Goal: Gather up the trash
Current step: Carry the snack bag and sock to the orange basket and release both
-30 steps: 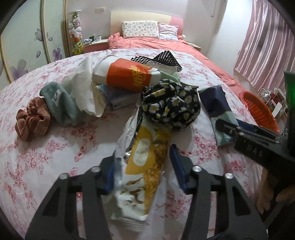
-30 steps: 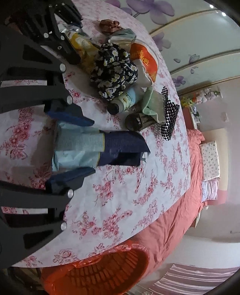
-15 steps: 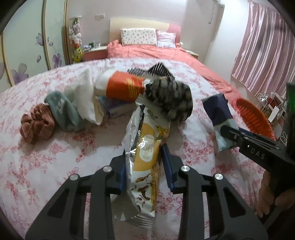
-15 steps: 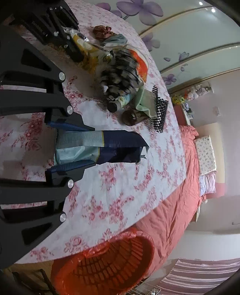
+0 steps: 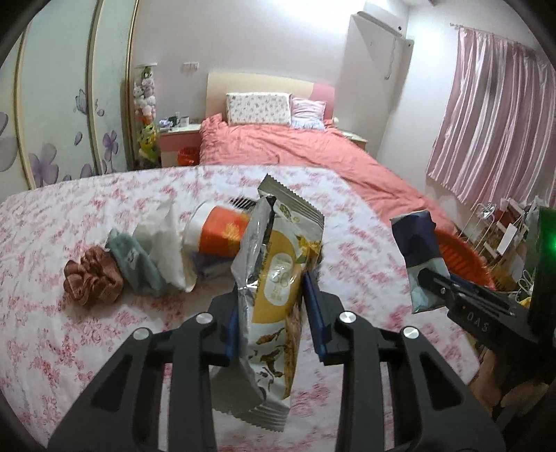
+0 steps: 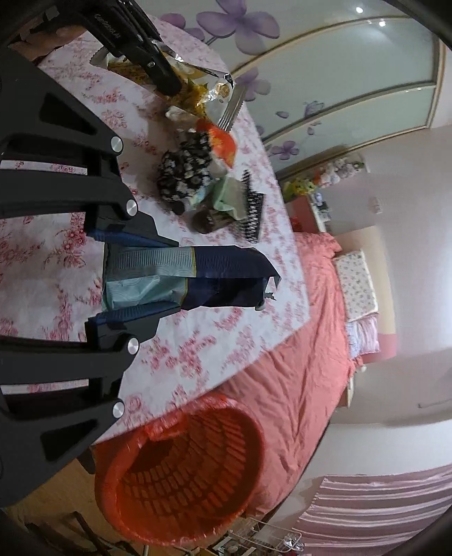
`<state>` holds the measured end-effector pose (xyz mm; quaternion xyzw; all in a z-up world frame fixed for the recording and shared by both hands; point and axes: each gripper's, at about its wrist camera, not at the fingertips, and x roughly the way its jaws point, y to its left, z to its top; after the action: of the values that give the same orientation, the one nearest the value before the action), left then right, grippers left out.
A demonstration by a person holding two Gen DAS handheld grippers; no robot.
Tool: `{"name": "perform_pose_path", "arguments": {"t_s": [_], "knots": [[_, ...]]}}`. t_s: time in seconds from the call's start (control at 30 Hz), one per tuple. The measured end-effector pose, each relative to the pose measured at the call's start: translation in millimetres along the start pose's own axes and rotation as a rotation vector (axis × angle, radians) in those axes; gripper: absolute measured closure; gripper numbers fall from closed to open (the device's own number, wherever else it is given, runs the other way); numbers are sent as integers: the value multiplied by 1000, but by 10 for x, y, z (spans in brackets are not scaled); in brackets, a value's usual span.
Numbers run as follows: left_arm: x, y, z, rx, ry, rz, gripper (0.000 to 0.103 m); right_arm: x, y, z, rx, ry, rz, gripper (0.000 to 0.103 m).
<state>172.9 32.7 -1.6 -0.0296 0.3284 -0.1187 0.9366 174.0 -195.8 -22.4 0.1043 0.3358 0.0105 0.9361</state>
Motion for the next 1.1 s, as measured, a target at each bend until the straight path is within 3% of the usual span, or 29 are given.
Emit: {"name": "perform_pose_path", "arguments": {"t_s": [0.3, 0.53, 0.77, 1.1], "knots": [[-20, -445, 164, 13, -37, -95, 71, -306, -324, 43, 62, -123, -50, 72], [179, -969, 268, 55, -33, -200, 71, -443, -778, 75, 128, -199, -114, 72], [617, -1627, 329, 123, 12, -322, 71, -419, -1280, 60, 217, -224, -176, 72], [1285, -2373, 320, 200, 90, -414, 71, -230, -1828, 97, 308, -229, -216, 72]]}}
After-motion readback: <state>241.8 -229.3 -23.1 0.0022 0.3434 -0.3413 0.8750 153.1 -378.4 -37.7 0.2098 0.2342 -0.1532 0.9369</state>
